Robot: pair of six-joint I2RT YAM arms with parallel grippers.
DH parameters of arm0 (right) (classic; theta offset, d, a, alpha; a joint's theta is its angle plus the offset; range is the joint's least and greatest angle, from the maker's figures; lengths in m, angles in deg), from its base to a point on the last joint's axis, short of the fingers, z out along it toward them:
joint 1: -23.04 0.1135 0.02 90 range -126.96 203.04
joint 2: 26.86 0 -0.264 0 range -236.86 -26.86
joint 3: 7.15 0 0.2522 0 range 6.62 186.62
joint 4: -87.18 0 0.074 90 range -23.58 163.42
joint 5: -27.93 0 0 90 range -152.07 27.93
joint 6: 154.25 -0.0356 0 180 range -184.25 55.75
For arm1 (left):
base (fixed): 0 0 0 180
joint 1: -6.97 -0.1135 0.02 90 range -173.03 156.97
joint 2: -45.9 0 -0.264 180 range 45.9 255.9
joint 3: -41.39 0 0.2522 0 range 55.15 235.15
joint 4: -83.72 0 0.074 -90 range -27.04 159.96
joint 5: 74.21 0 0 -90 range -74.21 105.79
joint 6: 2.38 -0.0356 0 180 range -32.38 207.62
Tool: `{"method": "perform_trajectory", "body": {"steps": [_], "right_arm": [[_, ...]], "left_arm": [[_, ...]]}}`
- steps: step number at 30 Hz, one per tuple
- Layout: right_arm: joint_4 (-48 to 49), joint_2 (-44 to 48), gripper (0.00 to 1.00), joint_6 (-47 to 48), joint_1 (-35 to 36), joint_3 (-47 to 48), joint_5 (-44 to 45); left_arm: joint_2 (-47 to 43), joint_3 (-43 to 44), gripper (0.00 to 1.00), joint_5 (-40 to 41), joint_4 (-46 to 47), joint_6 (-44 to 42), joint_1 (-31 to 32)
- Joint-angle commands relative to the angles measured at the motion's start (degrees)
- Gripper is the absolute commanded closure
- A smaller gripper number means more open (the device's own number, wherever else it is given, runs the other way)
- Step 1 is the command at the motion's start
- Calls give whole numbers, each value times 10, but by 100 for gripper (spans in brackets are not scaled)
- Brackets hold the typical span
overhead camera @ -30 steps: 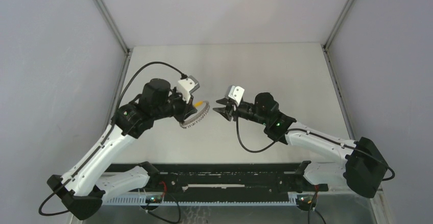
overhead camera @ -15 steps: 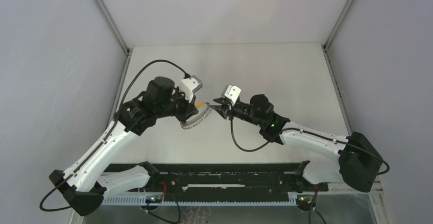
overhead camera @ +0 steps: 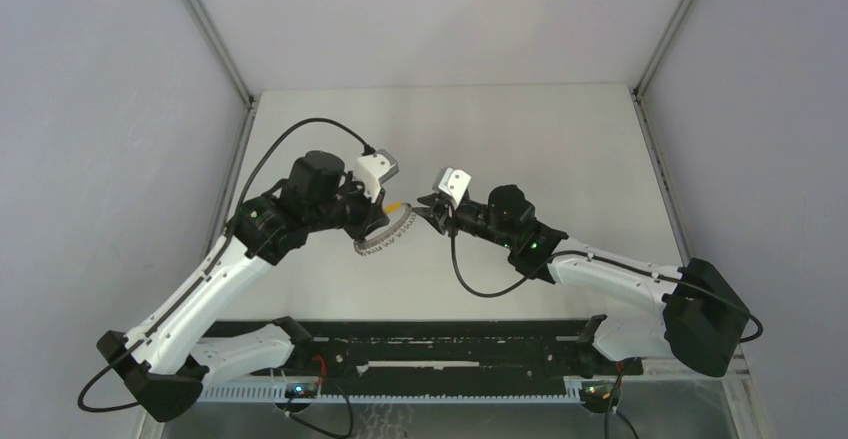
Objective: Put the keys on the keyring
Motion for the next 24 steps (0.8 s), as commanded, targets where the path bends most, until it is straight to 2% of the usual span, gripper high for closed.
{"method": "perform_trajectory", "body": {"steps": [1,7,18,20,24], "right_arm": [[-11,5,75,3,3,0,-17],[-13,3,75,9,3,0,-21],[-2,2,82,11,3,0,-6],[-3,3,84,12,3,0,-9],[-10,9,97,18,3,0,-14]], "left_arm": [[-5,46,100,1,12,7,4],[-5,48,100,-4,12,7,5],[-6,47,100,-12,9,5,6],[-6,48,100,-13,7,3,7],[-8,45,100,-6,5,2,9]]}}
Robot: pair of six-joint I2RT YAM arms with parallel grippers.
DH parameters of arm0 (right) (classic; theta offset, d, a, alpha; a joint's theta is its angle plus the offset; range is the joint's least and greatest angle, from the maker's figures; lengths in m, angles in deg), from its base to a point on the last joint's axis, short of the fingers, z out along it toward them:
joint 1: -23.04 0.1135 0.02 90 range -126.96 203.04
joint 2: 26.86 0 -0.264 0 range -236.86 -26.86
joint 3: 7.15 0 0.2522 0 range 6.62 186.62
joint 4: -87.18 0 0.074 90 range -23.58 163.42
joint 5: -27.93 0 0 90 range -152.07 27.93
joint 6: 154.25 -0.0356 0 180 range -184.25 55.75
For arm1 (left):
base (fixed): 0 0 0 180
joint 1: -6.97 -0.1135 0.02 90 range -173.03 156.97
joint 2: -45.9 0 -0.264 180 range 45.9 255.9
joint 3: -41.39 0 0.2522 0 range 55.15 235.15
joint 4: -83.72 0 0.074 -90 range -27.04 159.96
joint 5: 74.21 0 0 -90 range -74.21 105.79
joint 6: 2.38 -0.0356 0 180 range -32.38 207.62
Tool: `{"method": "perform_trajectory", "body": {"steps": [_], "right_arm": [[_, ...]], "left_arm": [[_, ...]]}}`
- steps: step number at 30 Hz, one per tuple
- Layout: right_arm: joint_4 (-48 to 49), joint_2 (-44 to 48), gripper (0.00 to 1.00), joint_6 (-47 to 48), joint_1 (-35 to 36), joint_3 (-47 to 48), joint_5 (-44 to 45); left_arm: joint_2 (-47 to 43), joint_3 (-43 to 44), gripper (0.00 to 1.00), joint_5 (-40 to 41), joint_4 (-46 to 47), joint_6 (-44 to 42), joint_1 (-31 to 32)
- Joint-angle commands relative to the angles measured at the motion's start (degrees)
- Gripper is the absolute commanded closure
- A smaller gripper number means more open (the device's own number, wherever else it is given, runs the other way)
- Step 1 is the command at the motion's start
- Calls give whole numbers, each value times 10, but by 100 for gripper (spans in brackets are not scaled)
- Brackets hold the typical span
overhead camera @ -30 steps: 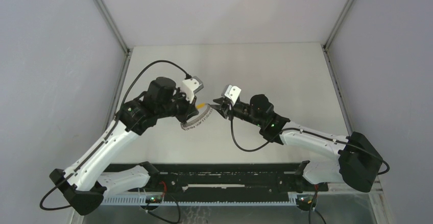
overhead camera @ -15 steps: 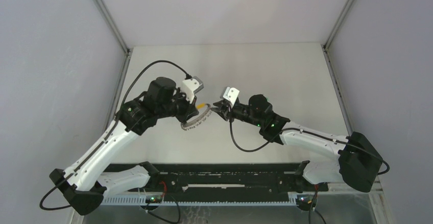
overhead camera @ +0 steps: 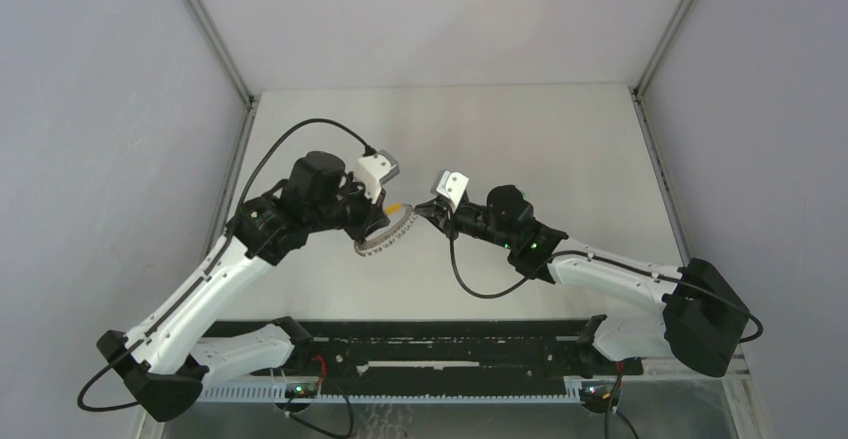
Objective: Put the keys on the keyring
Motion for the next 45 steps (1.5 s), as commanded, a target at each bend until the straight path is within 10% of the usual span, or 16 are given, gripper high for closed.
{"method": "perform_trajectory", "body": {"steps": [1,13,25,45], "right_arm": [[11,11,99,9,2,0,-5],[17,52,100,-6,-20,-14,-65],[101,77,100,-24,-35,-41,-102],[208,140,100,-46,-69,-102,-151]], "left_arm": [[-10,45,100,-3,7,2,5],[-49,-6,100,-1,60,24,-4],[-112,-159,100,-235,297,155,-74],[-131,-272,99,-314,478,312,-162]]}}
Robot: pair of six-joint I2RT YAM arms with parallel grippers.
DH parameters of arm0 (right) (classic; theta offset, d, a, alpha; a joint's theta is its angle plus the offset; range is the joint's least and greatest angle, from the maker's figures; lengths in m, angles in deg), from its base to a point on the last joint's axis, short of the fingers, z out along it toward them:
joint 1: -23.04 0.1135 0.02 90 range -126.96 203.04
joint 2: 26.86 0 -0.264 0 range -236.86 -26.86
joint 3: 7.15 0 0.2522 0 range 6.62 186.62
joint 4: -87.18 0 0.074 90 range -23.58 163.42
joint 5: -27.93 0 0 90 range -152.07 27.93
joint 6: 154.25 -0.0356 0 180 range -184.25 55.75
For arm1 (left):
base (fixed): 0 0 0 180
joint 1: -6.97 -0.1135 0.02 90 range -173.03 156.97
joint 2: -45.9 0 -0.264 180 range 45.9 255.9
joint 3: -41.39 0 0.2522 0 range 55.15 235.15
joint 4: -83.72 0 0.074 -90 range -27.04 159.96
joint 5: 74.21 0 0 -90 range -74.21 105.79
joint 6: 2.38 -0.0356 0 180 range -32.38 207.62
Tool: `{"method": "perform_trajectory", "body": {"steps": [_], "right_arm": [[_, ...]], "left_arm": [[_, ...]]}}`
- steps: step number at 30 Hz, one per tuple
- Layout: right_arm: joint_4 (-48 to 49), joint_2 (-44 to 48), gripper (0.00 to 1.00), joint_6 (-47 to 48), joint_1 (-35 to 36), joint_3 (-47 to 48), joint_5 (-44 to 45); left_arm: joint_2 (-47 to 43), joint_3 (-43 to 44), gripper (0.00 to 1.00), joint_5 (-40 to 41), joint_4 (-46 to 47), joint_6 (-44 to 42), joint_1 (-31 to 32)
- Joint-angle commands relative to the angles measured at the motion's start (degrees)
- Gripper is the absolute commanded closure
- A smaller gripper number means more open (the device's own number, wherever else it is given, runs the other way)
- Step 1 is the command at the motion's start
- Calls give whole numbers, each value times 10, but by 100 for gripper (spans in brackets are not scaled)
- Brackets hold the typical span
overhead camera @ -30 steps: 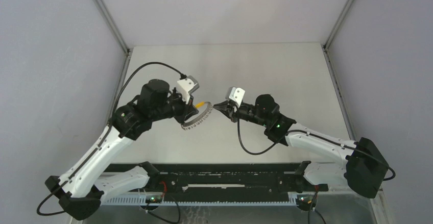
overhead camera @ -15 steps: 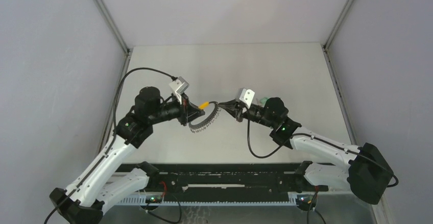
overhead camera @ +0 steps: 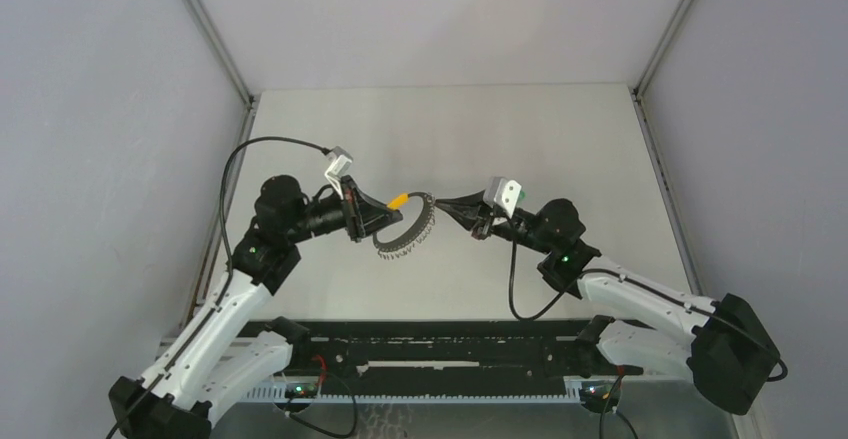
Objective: Put the keys on the keyring
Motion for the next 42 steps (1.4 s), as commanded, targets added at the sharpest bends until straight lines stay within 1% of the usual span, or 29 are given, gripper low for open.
{"method": "perform_trajectory", "body": {"steps": [1,6,8,9,11,14,17,19,22,25,28,31,36,42], "right_arm": [[36,28,100,-10,-1,3,-30],[64,24,100,-19,-5,3,-56],[66,21,100,-15,-5,3,-51],[55,24,100,-14,-6,5,-41],[-17,35,98,-3,-5,20,-9],[-115,48,84,19,-5,45,27],[-175,61,75,26,-3,62,49],[-214,60,70,39,7,78,74],[-268,47,64,59,27,104,108],[-296,30,60,77,42,116,141],[-301,16,58,82,44,115,149],[-283,1,59,84,44,110,142],[-226,-30,60,80,50,109,120],[-159,-79,61,45,57,109,116]], "left_arm": [[-7,-25,99,-20,74,51,-14],[0,-56,99,-52,166,113,-15],[-1,-51,100,-46,151,105,-15],[-4,-41,100,-39,126,87,-15],[-15,-16,100,-10,56,38,-15],[-16,35,100,21,-48,-38,-14],[-2,87,100,52,-139,-98,-2],[14,124,100,94,-198,-142,20],[46,185,100,187,-293,-200,69],[82,249,100,278,-385,-249,105],[132,317,100,393,-487,-276,143],[161,359,100,484,-534,-276,179],[188,380,100,543,-553,-274,218],[204,390,100,538,-551,-273,234]]}}
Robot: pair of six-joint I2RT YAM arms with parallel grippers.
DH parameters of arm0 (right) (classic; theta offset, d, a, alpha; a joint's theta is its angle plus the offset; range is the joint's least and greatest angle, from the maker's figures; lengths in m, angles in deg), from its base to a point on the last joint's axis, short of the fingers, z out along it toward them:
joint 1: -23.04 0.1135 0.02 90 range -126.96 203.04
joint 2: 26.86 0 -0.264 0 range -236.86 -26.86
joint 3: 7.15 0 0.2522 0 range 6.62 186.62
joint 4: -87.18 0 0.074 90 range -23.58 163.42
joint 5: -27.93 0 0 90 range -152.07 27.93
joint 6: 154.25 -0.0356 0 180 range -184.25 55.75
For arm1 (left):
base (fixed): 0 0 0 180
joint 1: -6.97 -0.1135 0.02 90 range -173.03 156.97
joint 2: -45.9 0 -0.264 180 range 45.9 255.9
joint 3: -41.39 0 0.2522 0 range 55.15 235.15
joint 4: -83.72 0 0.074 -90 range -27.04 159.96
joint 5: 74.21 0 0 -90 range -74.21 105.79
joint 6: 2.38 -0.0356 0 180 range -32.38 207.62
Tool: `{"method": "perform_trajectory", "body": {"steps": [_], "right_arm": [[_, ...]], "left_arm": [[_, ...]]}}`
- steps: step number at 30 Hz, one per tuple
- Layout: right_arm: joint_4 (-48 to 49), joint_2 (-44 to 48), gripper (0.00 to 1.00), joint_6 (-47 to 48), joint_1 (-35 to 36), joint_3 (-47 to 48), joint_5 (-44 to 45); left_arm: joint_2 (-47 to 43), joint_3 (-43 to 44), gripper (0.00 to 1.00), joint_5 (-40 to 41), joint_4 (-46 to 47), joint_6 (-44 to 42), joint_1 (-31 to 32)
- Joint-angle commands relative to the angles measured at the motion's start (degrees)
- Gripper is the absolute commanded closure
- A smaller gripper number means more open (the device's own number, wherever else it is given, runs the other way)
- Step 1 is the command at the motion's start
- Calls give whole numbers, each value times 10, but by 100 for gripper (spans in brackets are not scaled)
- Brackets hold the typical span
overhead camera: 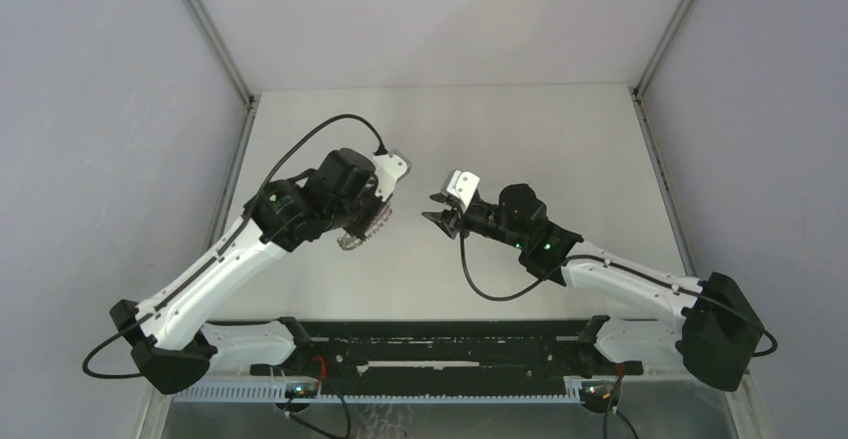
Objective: Put the keys on the keyring
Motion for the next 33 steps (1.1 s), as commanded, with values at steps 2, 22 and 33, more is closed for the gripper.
{"method": "perform_trajectory", "body": {"steps": [2,22,33], "right_arm": [[98,-41,61,-39,8,9,-12],[224,-129,63,-86,33,4,-2],[182,-141,73,-64,35,14,18]], "left_arm": [[10,43,100,23,-6,-13,15],[20,46,100,-32,10,-1,20],[14,44,100,-41,12,-1,20]]}}
